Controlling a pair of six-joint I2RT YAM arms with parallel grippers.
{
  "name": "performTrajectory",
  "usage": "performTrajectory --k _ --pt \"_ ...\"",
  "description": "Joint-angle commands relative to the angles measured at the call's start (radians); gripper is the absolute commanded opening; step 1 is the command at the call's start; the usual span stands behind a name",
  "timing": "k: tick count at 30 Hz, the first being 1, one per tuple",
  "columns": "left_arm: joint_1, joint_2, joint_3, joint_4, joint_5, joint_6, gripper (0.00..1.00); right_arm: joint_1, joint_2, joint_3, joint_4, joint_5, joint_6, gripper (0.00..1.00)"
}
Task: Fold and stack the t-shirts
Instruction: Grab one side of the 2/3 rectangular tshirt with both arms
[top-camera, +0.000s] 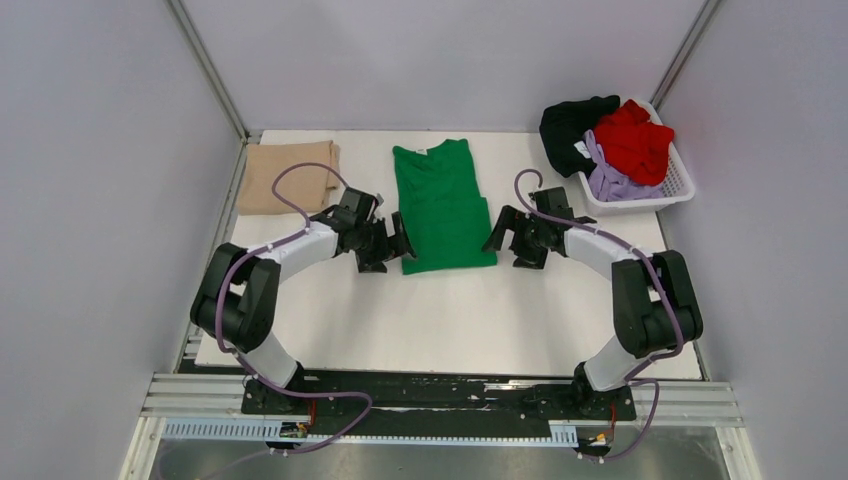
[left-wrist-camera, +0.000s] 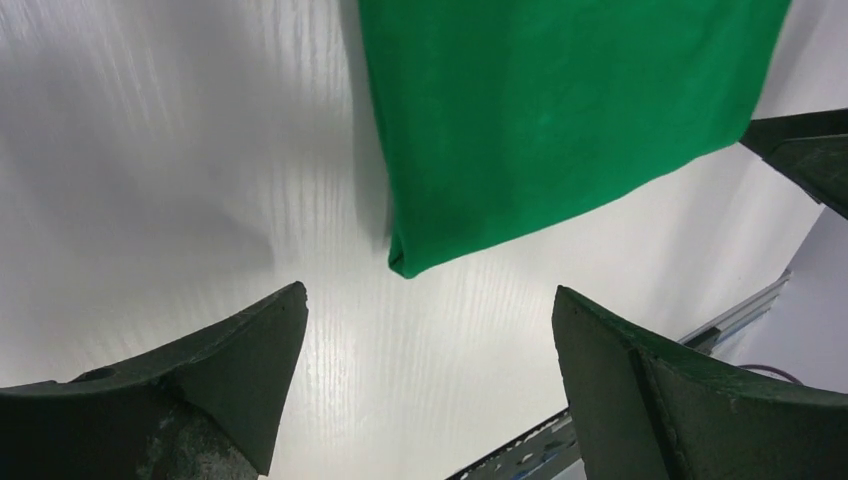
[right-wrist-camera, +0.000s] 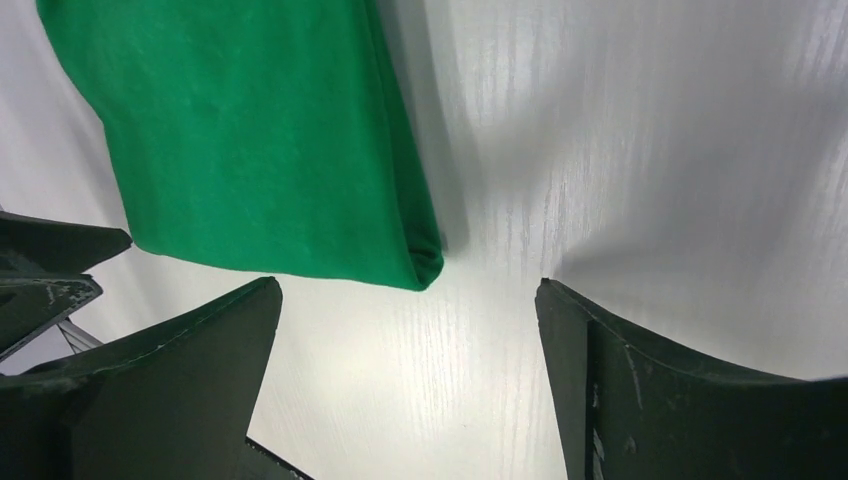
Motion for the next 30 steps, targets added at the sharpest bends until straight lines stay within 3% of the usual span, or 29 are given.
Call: performTrajectory --k 1,7,23,27,28,30 --pt "-0.012 0.028 -0.018 0.046 -0.019 -0.039 0.96 0.002 -0.014 -0.013 0.05 -0.004 0.038 0.97" --pt "-0.02 0.124 0.043 -0.013 -0.031 -0.008 0.76 0.003 0.016 -0.014 0.058 -0.013 0.051 0.93" --pt "-0.057 0.214 0.051 -0.003 -0.052 -0.051 0.41 0.006 0.039 -0.005 0.066 -0.012 0.048 0.9" --pt "-0.067 0.25 0.076 -0.013 -0.044 -0.059 0.23 0.011 0.051 0.002 0.067 -0.012 0.054 0.87" --pt "-0.069 0.252 0.079 -0.021 -0.047 -0.059 0.11 0.013 0.053 0.004 0.067 -0.013 0.053 0.86" --pt "-0.07 0.249 0.078 -0.03 -0.063 -0.058 0.0 0.019 0.059 0.008 0.067 -0.015 0.052 0.84"
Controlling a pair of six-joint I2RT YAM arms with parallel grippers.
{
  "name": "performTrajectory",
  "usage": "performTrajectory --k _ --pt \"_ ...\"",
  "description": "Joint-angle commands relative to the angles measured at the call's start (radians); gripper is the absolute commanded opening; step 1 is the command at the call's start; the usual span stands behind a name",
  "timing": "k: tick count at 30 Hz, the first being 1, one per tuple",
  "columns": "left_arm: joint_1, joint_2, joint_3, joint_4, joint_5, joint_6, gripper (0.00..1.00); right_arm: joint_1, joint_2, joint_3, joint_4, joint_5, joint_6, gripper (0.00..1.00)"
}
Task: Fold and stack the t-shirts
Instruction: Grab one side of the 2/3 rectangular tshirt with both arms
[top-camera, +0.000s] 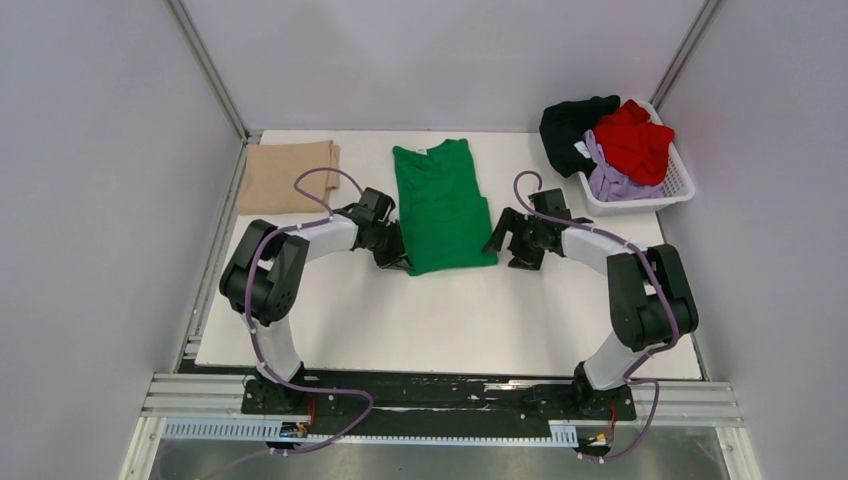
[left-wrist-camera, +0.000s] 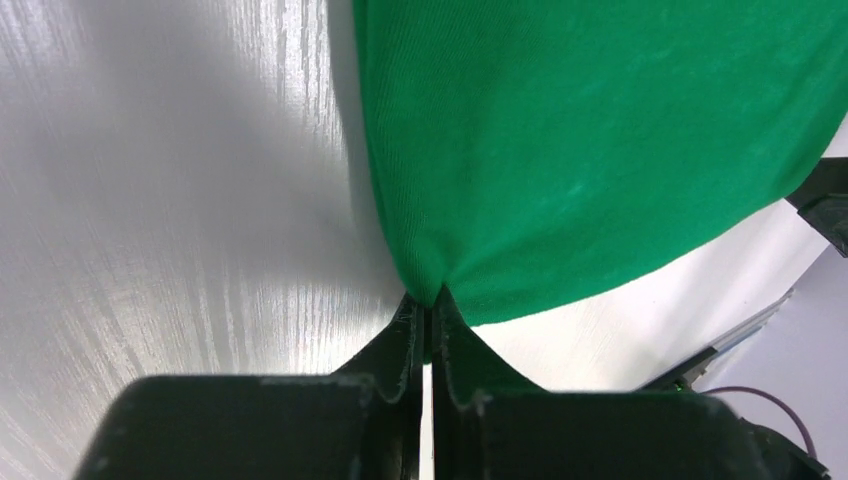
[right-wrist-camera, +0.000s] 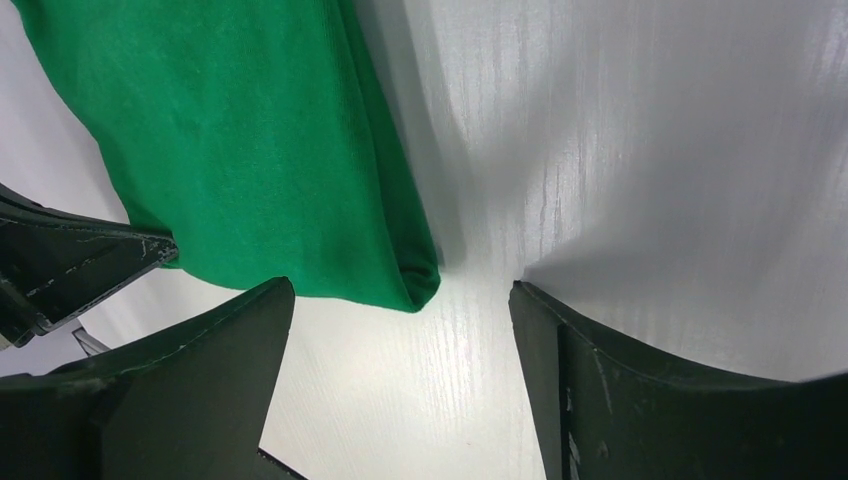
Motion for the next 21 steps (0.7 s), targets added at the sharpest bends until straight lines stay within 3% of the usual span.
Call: performTrajectory --k 1,18,21 --pt "-0.016 0.036 -0.006 -0.046 -0.079 0.009 0.0 0.016 0.021 0.028 0.035 -0.011 0.007 0.82" --pt "-0.016 -0.001 -0.032 -0.067 -0.127 0.019 0.0 0.043 0.093 0.024 0.045 -0.001 0.034 0.31" --pt "-0.017 -0.005 -0.038 -0.062 -0.119 0.021 0.0 0.046 0.104 0.02 0.044 -0.005 0.034 0.16"
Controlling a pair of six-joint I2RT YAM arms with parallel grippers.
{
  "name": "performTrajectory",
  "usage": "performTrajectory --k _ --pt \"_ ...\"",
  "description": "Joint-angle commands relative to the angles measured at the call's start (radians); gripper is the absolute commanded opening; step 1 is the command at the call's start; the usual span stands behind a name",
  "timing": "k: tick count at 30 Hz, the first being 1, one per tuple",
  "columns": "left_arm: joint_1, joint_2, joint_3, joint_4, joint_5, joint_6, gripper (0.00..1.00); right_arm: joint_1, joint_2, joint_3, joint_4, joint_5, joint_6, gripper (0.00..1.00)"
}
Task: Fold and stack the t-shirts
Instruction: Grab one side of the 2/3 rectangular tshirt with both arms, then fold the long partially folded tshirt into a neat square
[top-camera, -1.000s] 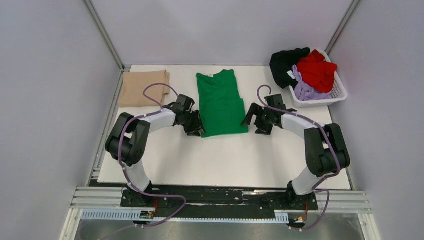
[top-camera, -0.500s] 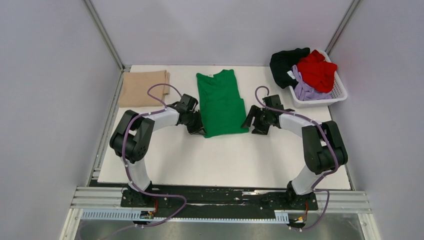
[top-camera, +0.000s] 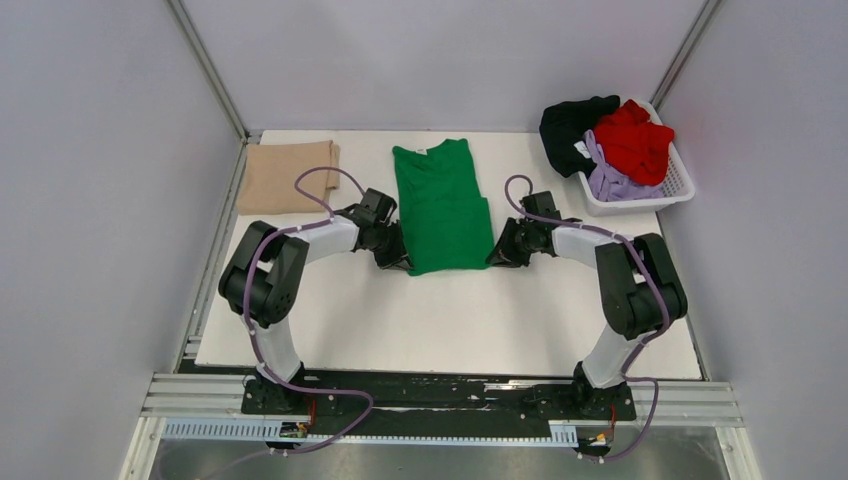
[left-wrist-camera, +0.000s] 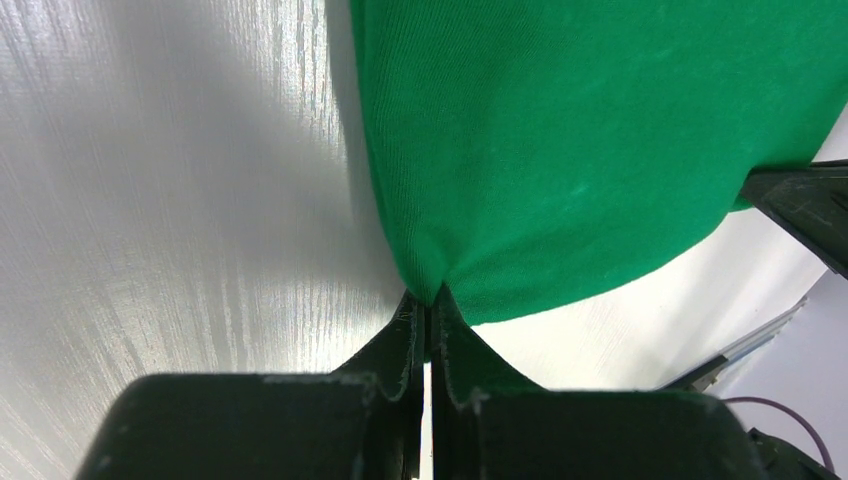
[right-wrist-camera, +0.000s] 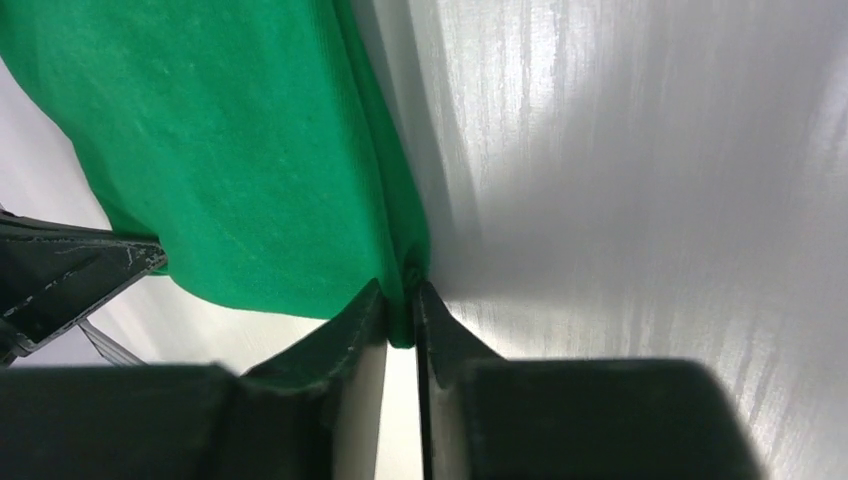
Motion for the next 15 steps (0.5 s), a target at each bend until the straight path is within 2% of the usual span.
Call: performTrajectory --k 1,3,6,10,15 --pt "-0.005 -0.004 -0.046 -0.057 -0.08 0.023 0.0 0.014 0.027 0.002 0.016 -0.004 0.006 0.1" --pt "-0.005 -0.024 -0.061 -0.059 -0.073 0.026 0.0 0.017 0.01 -0.019 0.012 -0.008 0.006 0.0" --pt "-0.015 -0.087 -0.104 -0.075 -0.075 0.031 0.0 0.025 -0.064 -0.081 0.004 -0.017 0.006 0.0" --pt "-0.024 -0.226 -0.206 -0.068 0.027 0.027 0.0 0.052 -0.21 -0.171 -0.053 -0.079 -0.004 0.0" --pt "-0.052 -0.512 -0.285 -0.222 0.029 0.046 0.0 0.1 -0.461 -0.25 -0.166 -0.143 0.009 0.0"
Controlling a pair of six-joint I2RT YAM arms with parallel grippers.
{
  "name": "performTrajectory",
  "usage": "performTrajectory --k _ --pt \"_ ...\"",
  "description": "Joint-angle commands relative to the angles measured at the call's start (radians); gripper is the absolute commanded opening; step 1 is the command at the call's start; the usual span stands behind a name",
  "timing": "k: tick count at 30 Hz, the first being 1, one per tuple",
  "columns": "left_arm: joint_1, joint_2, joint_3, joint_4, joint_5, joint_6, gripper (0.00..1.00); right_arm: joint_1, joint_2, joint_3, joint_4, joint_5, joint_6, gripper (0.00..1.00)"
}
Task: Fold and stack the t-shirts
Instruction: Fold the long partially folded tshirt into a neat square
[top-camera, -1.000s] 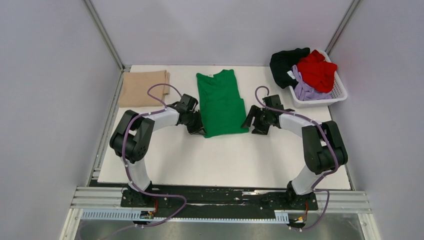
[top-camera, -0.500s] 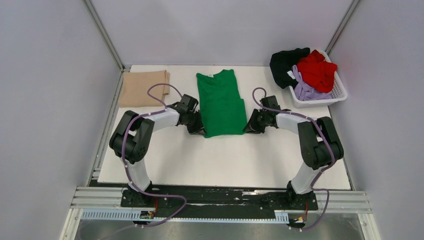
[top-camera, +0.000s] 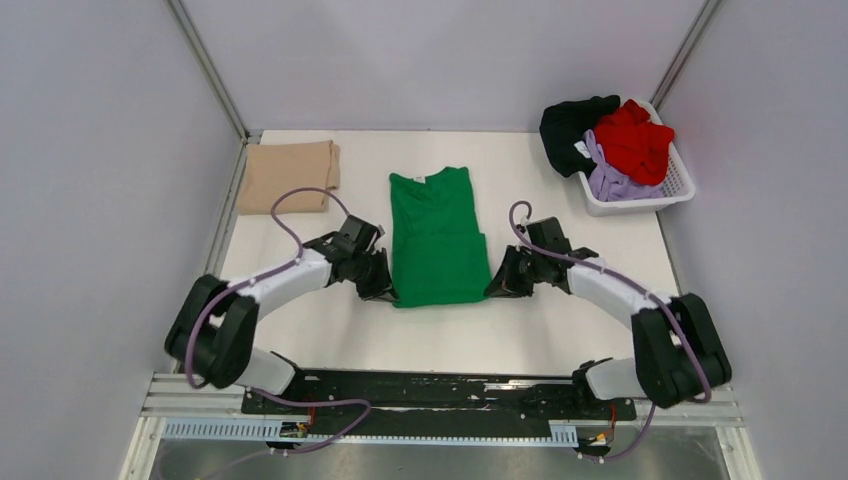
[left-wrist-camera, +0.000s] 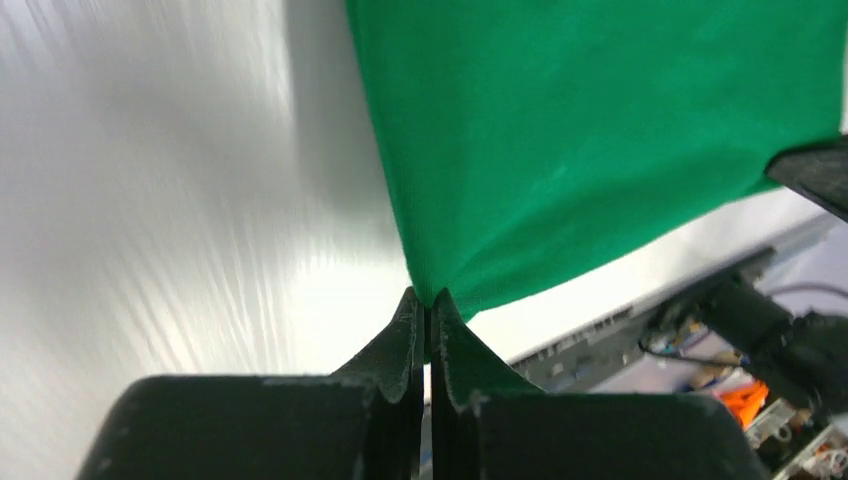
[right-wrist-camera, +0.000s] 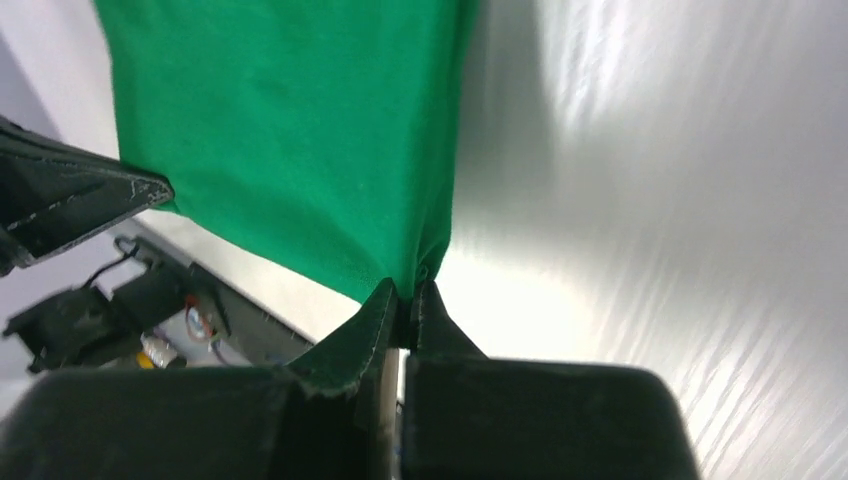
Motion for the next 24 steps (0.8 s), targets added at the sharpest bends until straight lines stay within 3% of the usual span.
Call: performTrajectory --k 1,5,9,18,24 --pt "-0.019 -0.297 -0.034 -0.174 0.017 0.033 0.0 0.03 -0.229 -0.039 -0.117 -0.088 0.002 0.0" --pt "-0.024 -0.518 -0.016 -0.272 0.033 0.021 0.0 0.035 -0.404 -0.017 -0.133 -0.182 0.032 0.0" --pt "-0.025 -0.622 0.042 -0.309 -0.004 0.034 0.0 0.033 -0.454 0.059 -0.127 -0.23 0.03 0.0" --pt "0.002 -0.542 0.137 -0.264 -0.178 0.015 0.0 -0.007 -0.278 0.211 0.01 -0.353 0.036 0.0" --pt "0.098 -0.442 0.187 -0.198 -0.122 0.04 0.0 -0.061 -0.132 0.302 0.03 -0.357 0.034 0.0"
